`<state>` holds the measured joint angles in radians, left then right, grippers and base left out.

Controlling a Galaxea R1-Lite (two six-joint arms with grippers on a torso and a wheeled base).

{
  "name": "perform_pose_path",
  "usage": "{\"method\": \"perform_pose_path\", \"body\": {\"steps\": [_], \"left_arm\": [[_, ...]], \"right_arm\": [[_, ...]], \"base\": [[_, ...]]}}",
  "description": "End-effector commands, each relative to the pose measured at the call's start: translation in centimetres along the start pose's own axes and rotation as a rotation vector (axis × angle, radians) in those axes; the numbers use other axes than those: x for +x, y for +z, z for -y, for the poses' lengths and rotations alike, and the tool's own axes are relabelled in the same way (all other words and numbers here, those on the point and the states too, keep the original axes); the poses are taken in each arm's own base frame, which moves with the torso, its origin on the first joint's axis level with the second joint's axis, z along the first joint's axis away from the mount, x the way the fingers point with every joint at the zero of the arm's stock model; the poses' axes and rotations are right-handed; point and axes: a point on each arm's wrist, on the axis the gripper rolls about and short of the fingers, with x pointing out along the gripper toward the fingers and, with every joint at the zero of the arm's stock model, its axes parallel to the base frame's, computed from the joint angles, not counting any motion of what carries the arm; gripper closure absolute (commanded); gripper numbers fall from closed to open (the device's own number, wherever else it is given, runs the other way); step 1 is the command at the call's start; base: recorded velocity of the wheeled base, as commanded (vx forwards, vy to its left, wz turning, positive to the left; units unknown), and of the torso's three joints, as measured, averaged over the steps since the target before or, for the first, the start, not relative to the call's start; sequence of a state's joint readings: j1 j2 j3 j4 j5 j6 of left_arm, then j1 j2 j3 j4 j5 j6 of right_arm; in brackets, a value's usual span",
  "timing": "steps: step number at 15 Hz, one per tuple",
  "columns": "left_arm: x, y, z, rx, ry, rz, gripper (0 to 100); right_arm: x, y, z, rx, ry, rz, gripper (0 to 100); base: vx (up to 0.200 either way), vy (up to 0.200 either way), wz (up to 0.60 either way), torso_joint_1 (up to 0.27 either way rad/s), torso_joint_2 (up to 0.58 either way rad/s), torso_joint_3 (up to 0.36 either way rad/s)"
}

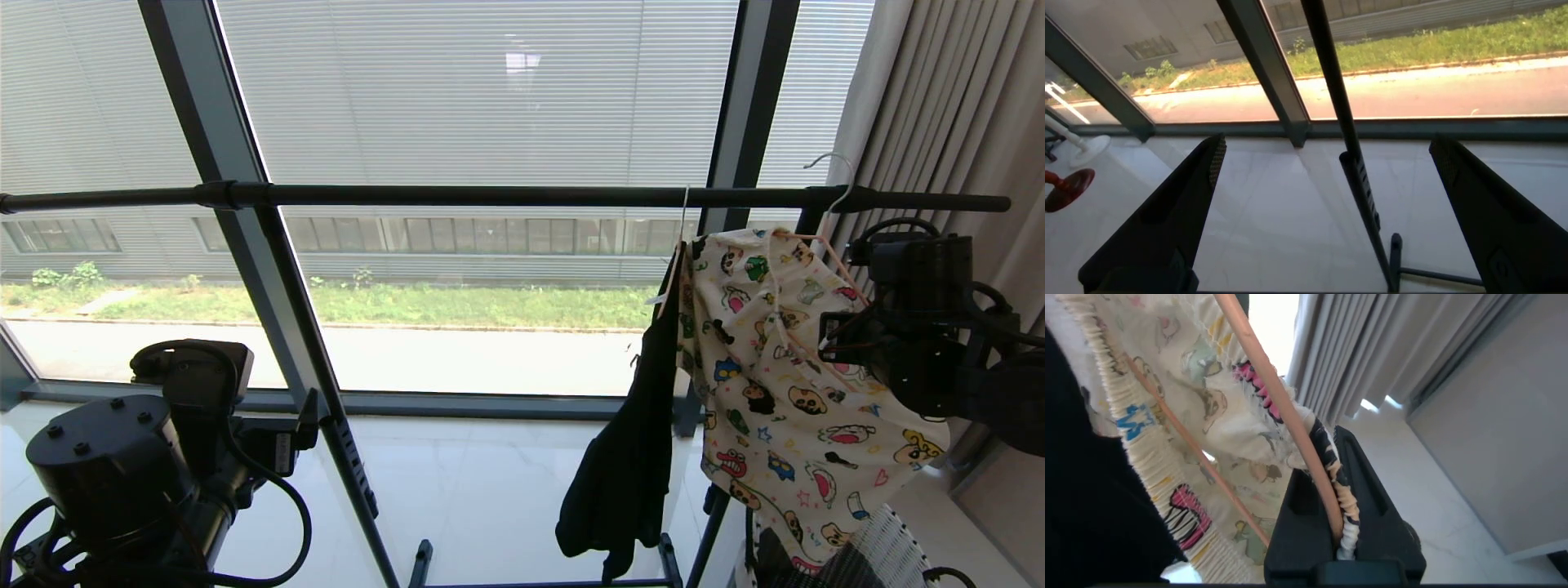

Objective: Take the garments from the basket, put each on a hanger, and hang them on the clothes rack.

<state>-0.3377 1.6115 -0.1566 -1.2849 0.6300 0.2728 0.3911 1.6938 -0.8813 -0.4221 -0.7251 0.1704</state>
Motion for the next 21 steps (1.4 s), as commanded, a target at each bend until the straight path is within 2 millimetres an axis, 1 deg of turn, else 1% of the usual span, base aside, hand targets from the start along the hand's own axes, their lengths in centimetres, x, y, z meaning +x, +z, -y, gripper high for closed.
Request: {"method": "perform_pose_path", "body": {"steps": [1, 2, 5, 7, 10, 13, 17, 21], "left_arm": [[0.0, 0.0, 0.0, 0.001, -0.001, 0.000, 0], [-0.1, 0.0, 0.0, 0.000, -0.001, 0.001, 0], [-0.1, 0.1, 0.0, -0.002, -0.001, 0.007, 0], [-0.1, 0.2, -0.1, -0.009, 0.002, 0.017, 0], [-0.1, 0.2, -0.1, -0.009, 0.003, 0.020, 0], [0.0, 0.4, 0.0, -0.010, 0.005, 0.026, 0], [0.0, 0.4, 0.0, -0.014, 0.006, 0.028, 0], [-0.1, 0.4, -0.1, -0.014, 0.005, 0.027, 0]], "right_arm": [[-0.2, 0.2, 0.0, 0.005, 0.004, 0.007, 100], [0.0, 0.1, -0.2, -0.029, 0.009, 0.004, 100], [1.0, 0.8, -1.1, -0.044, 0.008, 0.015, 100], [2.2, 0.6, -1.6, -0.067, -0.007, 0.005, 100], [3.0, -0.2, -2.1, -0.099, -0.011, -0.021, 100], [3.6, -0.9, -2.5, -0.115, -0.014, -0.039, 100], [4.1, -0.4, -3.1, -0.105, -0.012, -0.025, 100], [4.4, -0.6, -3.2, -0.111, -0.016, -0.033, 100]], "base": [[0.000, 0.000, 0.00, 0.000, 0.00, 0.000], [0.000, 0.000, 0.00, 0.000, 0.00, 0.000], [0.000, 0.000, 0.00, 0.000, 0.00, 0.000], [0.000, 0.000, 0.00, 0.000, 0.00, 0.000], [0.000, 0.000, 0.00, 0.000, 0.00, 0.000], [0.000, 0.000, 0.00, 0.000, 0.00, 0.000], [0.000, 0.000, 0.00, 0.000, 0.00, 0.000], [0.000, 0.000, 0.00, 0.000, 0.00, 0.000]]}}
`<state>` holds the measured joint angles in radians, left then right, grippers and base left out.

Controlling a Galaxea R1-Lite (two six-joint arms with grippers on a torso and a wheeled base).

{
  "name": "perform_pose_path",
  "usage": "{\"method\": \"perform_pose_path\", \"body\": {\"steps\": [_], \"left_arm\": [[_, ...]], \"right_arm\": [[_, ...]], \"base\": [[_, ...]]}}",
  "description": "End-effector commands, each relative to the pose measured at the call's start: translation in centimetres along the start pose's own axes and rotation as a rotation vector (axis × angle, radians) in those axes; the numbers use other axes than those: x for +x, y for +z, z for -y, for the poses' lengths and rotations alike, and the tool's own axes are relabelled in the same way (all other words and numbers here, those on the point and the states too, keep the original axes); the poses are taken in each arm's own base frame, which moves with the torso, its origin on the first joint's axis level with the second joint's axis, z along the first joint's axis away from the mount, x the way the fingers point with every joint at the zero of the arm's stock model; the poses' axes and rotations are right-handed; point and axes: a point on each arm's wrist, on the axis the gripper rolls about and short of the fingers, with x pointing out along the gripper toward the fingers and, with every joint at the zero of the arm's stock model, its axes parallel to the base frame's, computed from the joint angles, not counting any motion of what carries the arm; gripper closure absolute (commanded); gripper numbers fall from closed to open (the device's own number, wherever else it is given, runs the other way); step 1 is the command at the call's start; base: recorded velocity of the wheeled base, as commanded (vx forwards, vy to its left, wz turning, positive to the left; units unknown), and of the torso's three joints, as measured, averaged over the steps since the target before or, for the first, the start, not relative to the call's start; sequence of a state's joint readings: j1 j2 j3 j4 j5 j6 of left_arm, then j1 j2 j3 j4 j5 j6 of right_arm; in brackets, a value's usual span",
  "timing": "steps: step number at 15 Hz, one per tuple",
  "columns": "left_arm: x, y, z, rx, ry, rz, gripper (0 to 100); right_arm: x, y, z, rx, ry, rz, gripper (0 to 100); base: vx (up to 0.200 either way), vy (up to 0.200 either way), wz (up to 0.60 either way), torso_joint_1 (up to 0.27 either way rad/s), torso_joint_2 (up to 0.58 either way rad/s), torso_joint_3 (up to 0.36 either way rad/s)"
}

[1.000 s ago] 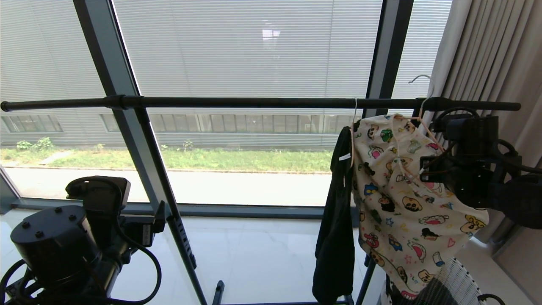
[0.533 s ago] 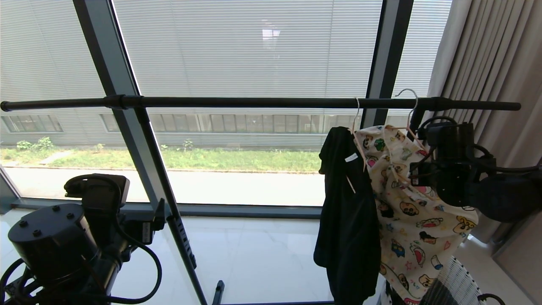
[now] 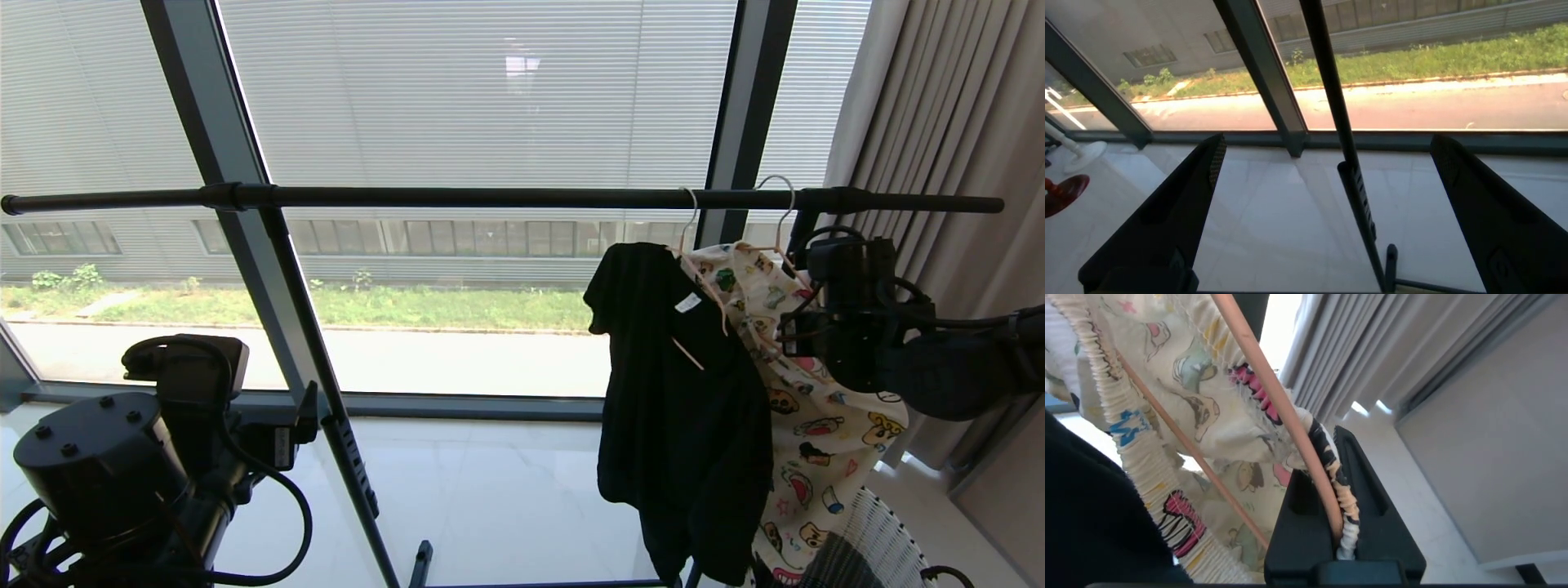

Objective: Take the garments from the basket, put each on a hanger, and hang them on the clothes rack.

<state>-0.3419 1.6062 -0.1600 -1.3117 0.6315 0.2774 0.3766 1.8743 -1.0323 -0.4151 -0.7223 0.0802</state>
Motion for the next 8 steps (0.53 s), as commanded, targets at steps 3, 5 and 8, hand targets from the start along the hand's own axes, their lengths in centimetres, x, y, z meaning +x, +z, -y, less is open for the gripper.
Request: {"method": "perform_pose_path", "body": {"steps": [3, 5, 8], "left_arm": [[-0.05, -0.07, -0.02, 0.001, 0.001, -0.002, 0], [-0.06, -0.04, -0.04, 0.001, 0.002, -0.001, 0], [-0.11, -0.08, 0.06, 0.001, -0.003, -0.002, 0]], "right_arm": [[0.88, -0.38, -0.20, -0.031, -0.012, -0.014, 100], [1.02, -0.28, -0.25, -0.030, -0.013, -0.012, 100], [0.88, -0.33, -0.13, -0.028, -0.013, -0.013, 0]], "base": [[0.000, 0.000, 0.00, 0.000, 0.00, 0.000], [0.000, 0.000, 0.00, 0.000, 0.00, 0.000], [0.000, 0.000, 0.00, 0.000, 0.00, 0.000]]}}
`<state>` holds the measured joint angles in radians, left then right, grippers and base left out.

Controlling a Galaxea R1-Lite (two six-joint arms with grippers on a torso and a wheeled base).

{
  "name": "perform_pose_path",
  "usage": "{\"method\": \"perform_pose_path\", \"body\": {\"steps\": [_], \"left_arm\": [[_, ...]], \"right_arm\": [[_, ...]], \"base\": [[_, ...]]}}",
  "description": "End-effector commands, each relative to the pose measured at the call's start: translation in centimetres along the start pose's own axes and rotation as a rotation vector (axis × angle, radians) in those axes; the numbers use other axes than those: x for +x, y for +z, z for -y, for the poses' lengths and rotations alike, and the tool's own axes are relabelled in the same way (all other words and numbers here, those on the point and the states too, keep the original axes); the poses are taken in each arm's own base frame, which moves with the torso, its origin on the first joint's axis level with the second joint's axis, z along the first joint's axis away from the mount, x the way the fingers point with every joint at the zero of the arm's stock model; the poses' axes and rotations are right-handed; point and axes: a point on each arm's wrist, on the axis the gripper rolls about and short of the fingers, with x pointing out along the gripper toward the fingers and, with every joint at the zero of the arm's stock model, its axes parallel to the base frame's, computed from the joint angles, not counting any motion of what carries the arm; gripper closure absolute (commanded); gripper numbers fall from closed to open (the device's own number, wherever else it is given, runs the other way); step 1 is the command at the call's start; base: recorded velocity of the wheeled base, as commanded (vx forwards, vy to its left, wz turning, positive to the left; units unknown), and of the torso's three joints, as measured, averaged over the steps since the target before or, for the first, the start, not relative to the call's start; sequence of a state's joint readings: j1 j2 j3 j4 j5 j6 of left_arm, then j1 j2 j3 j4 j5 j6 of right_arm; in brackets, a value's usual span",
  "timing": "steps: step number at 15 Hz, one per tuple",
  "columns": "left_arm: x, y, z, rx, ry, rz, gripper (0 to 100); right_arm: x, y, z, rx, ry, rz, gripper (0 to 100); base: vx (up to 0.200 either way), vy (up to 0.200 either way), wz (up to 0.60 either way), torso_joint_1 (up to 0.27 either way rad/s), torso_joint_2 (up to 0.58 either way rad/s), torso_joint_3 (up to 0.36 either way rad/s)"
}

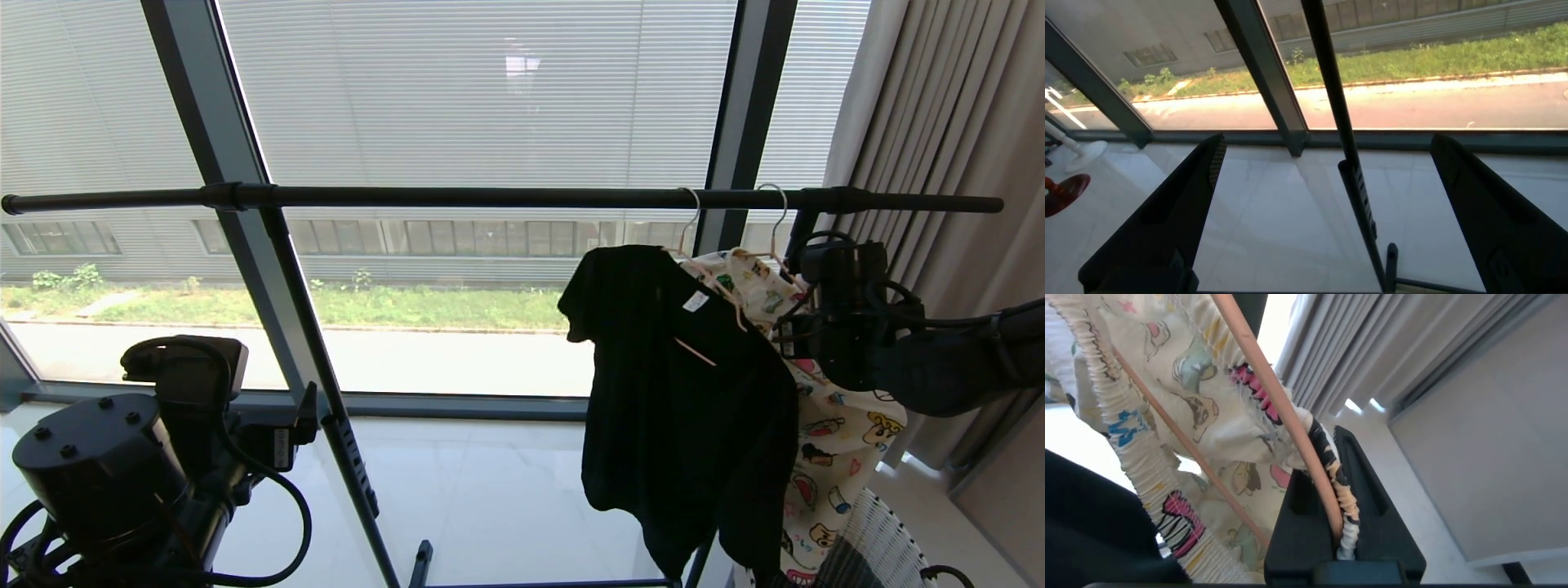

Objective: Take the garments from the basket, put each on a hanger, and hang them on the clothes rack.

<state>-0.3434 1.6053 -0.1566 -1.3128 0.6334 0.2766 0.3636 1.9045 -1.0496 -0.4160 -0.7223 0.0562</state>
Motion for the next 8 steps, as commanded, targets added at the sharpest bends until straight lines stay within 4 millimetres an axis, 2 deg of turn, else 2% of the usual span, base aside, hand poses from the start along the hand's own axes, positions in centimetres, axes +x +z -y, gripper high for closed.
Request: {"method": "perform_pose_path", "body": {"steps": [1, 4, 8], "left_arm": [[0.0, -0.1, 0.1, 0.001, -0.004, -0.003, 0], [-0.1, -0.1, 0.0, 0.002, -0.001, -0.003, 0], [0.2, -0.3, -0.6, 0.001, 0.033, -0.016, 0]], "right_arm": [[-0.4, 0.1, 0.3, 0.005, 0.001, 0.003, 0], [-3.2, 1.4, 2.5, 0.026, 0.006, 0.051, 0], [-8.8, 3.4, 7.5, 0.034, 0.012, 0.084, 0]], "base": [[0.000, 0.000, 0.00, 0.000, 0.00, 0.000], [0.000, 0.000, 0.00, 0.000, 0.00, 0.000], [0.000, 0.000, 0.00, 0.000, 0.00, 0.000]]}}
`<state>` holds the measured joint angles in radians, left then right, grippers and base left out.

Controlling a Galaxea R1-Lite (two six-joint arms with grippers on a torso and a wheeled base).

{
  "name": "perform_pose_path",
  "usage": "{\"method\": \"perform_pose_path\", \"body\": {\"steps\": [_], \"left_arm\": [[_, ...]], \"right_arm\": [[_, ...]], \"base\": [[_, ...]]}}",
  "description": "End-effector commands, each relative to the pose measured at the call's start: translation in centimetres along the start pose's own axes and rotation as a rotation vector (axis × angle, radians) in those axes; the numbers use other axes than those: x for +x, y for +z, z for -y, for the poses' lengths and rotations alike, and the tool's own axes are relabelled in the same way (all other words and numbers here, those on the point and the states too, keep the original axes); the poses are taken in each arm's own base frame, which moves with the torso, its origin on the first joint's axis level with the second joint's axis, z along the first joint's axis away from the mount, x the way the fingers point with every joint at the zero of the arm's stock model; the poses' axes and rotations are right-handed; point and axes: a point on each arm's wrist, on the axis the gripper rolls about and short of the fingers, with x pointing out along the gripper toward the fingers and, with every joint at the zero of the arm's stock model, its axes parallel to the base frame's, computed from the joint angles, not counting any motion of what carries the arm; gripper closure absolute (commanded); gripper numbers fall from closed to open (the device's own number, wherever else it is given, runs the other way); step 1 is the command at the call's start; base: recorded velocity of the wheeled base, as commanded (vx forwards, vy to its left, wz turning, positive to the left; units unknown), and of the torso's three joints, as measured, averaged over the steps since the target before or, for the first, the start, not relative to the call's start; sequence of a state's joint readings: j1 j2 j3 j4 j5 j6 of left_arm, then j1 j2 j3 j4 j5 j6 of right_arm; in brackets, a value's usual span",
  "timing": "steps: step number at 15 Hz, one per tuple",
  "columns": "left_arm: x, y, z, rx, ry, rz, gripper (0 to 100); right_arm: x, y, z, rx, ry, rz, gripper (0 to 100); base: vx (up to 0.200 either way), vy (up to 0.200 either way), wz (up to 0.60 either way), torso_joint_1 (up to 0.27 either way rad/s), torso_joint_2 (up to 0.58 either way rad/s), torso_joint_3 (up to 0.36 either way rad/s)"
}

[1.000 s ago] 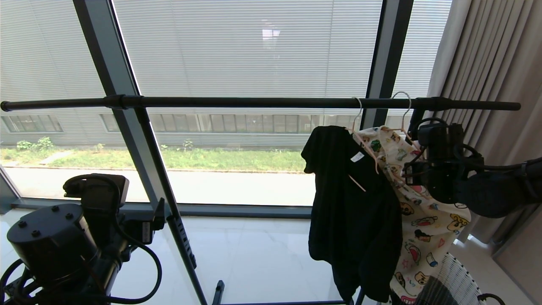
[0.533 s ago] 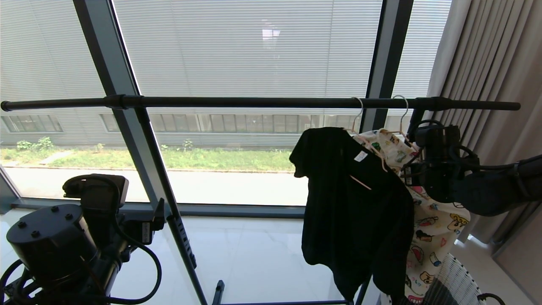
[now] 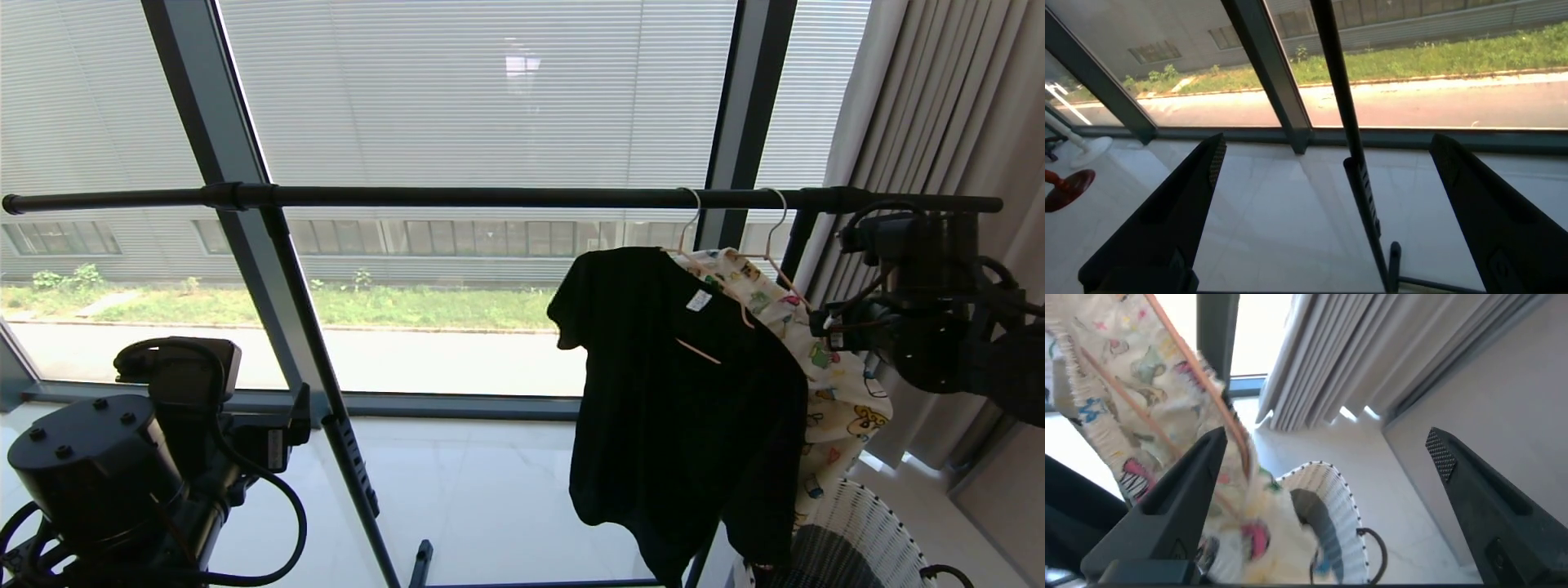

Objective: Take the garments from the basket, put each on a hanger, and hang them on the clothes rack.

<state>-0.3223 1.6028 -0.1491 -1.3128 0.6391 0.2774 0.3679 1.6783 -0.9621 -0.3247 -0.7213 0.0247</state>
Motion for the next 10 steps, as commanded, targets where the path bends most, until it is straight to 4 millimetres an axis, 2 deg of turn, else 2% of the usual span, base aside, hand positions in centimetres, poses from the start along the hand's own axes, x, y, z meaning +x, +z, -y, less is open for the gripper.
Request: {"method": "perform_pose_path", "body": {"steps": [1, 4, 6, 7, 10], "left_arm": [[0.2, -0.1, -0.3, 0.004, 0.019, -0.009, 0], [0.6, -0.3, -0.9, 0.002, 0.052, -0.019, 0], [0.7, -0.4, -1.2, -0.001, 0.069, -0.025, 0], [0.9, -0.4, -1.5, -0.002, 0.084, -0.030, 0], [0.7, -0.1, -1.8, -0.010, 0.090, -0.016, 0]], "right_arm": [[-4.8, 1.3, 4.5, 0.007, 0.001, 0.012, 0], [-6.8, 0.1, 6.7, -0.051, 0.032, -0.047, 0], [-6.9, -0.3, 6.8, -0.069, 0.043, -0.051, 0], [-6.8, -1.4, 6.8, -0.100, 0.042, -0.077, 0], [-6.7, -2.6, 6.8, -0.117, 0.043, -0.105, 0]], "base": [[0.000, 0.000, 0.00, 0.000, 0.00, 0.000], [-0.200, 0.000, 0.00, 0.004, 0.01, 0.001], [-0.200, 0.000, 0.00, -0.002, 0.00, 0.000], [-0.200, 0.000, 0.00, -0.017, 0.00, 0.002], [-0.200, 0.000, 0.00, 0.001, 0.00, 0.007]]}}
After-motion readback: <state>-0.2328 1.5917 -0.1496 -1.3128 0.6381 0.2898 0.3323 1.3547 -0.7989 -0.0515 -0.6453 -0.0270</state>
